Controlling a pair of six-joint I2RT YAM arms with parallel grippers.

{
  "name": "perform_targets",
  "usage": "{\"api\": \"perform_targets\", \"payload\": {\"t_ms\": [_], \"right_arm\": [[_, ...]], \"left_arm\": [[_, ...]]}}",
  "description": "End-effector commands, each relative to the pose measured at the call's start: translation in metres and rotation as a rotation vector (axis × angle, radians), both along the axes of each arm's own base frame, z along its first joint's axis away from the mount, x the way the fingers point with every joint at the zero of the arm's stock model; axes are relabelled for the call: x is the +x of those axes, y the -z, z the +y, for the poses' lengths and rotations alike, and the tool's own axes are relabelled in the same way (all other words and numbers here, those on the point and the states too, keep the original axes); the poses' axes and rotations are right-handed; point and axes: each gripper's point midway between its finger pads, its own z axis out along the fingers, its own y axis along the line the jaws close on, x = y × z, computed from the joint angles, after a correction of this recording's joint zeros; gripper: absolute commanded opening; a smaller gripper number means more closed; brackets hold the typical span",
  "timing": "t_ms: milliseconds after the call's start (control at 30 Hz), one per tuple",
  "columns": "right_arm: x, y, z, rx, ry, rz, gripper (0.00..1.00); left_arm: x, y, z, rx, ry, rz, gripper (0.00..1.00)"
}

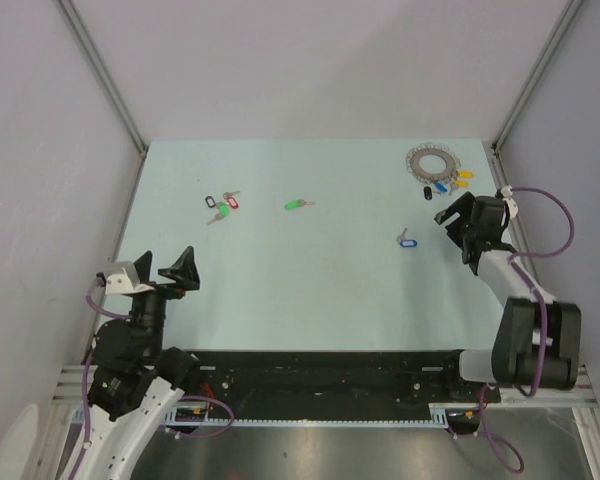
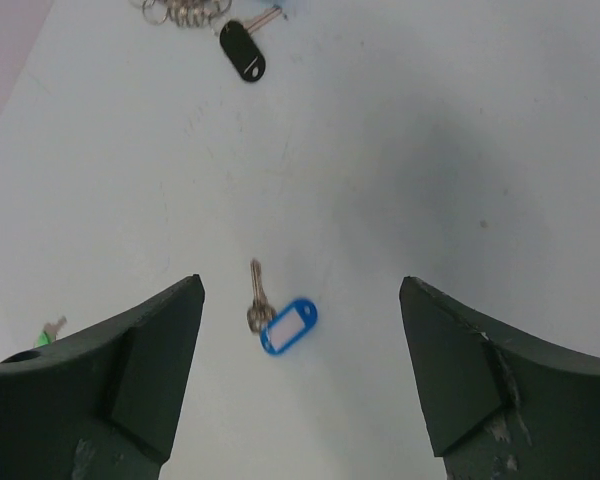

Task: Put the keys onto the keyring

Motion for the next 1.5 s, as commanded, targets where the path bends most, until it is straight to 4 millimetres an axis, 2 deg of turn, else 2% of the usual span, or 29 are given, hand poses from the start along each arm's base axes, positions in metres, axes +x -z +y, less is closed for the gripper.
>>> {"api": "perform_targets", "payload": {"t_ms": [0, 33, 67, 133, 167, 200, 233, 267, 300, 367, 433, 467, 500, 533, 600, 633, 733, 767, 800, 867, 900, 1000, 1067, 1267, 1300, 1367, 1400, 1467], "right_arm": [[0.075, -0.03, -0.011, 0.111, 0.068, -0.22, 0.83], [0.083, -0.026, -0.013, 0.12, 0.076, -0.225, 0.81], [0.095, -0.008, -0.018, 0.13, 0.088, -0.203, 0.8], [0.117, -0.013, -0.024, 0.149, 0.104, -0.245, 0.77], [0.124, 0.007, -0.028, 0.159, 0.117, -0.214, 0.76], [0.13, 0.011, -0.029, 0.175, 0.127, -0.219, 0.74], [0.142, 0.007, -0.032, 0.177, 0.13, -0.249, 0.72], [0.147, 0.012, -0.035, 0.18, 0.14, -0.246, 0.7], [0.152, 0.031, -0.038, 0.185, 0.155, -0.215, 0.7], [0.167, 0.032, -0.044, 0.21, 0.176, -0.235, 0.68], [0.175, 0.054, -0.047, 0.23, 0.194, -0.213, 0.65], [0.185, 0.052, -0.049, 0.226, 0.198, -0.227, 0.65], [0.189, 0.056, -0.053, 0.221, 0.211, -0.223, 0.63], [0.192, 0.072, -0.054, 0.223, 0.224, -0.2, 0.62], [0.205, 0.07, -0.058, 0.221, 0.232, -0.213, 0.61], [0.206, 0.088, -0.057, 0.224, 0.233, -0.178, 0.59], [0.218, 0.091, -0.059, 0.215, 0.238, -0.176, 0.56], [0.219, 0.102, -0.061, 0.205, 0.246, -0.158, 0.56], [0.225, 0.099, -0.061, 0.201, 0.241, -0.167, 0.56], [0.227, 0.113, -0.062, 0.193, 0.243, -0.128, 0.54], [0.232, 0.111, -0.062, 0.187, 0.241, -0.131, 0.54], [0.234, 0.125, -0.061, 0.205, 0.233, -0.093, 0.49], [0.242, 0.12, -0.06, 0.203, 0.224, -0.095, 0.46], [0.245, 0.119, -0.058, 0.205, 0.212, -0.09, 0.25], [0.247, 0.116, -0.057, 0.208, 0.206, -0.097, 0.18], [0.247, 0.111, -0.053, 0.212, 0.181, -0.103, 0.12], [0.249, 0.105, -0.05, 0.216, 0.166, -0.12, 0.05], [0.253, 0.088, -0.046, 0.213, 0.141, -0.153, 0.0]], "left_arm": [[-0.005, -0.009, 0.008, -0.018, -0.031, -0.049, 1.0], [-0.004, -0.009, 0.008, -0.014, -0.034, -0.046, 1.0], [-0.004, -0.008, 0.008, -0.013, -0.034, -0.045, 1.0], [-0.002, -0.008, 0.007, -0.01, -0.034, -0.042, 1.0], [-0.001, -0.007, 0.006, -0.005, -0.031, -0.037, 1.0], [-0.001, -0.007, 0.006, -0.005, -0.031, -0.037, 1.0], [-0.001, -0.007, 0.006, -0.003, -0.03, -0.037, 1.0], [0.0, -0.006, 0.005, -0.002, -0.03, -0.034, 1.0], [0.0, -0.006, 0.005, -0.002, -0.03, -0.036, 1.0], [0.0, -0.006, 0.006, 0.0, -0.031, -0.037, 1.0], [0.0, -0.007, 0.006, -0.002, -0.034, -0.041, 1.0], [0.0, -0.006, 0.006, 0.0, -0.036, -0.038, 1.0], [0.0, -0.006, 0.006, 0.001, -0.035, -0.039, 1.0], [0.001, -0.006, 0.006, 0.002, -0.033, -0.039, 1.0], [0.004, -0.003, 0.003, 0.013, -0.032, -0.024, 1.0], [0.005, -0.002, 0.003, 0.014, -0.029, -0.022, 1.0], [0.006, -0.002, 0.002, 0.018, -0.028, -0.023, 1.0], [0.006, -0.002, 0.001, 0.019, -0.025, -0.022, 1.0], [0.006, -0.002, 0.001, 0.02, -0.025, -0.02, 1.0], [0.007, -0.001, 0.001, 0.024, -0.024, -0.016, 1.0], [0.007, -0.001, 0.001, 0.023, -0.024, -0.016, 1.0], [0.008, -0.001, 0.0, 0.024, -0.023, -0.017, 1.0], [0.007, -0.001, 0.0, 0.025, -0.021, -0.018, 1.0], [0.007, -0.001, 0.0, 0.024, -0.02, -0.021, 1.0], [0.006, -0.002, 0.0, 0.023, -0.019, -0.024, 1.0], [0.006, -0.001, 0.0, 0.024, -0.019, -0.023, 1.0], [0.005, -0.003, 0.0, 0.021, -0.017, -0.027, 1.0], [0.005, -0.002, 0.001, 0.02, -0.018, -0.028, 1.0]]}}
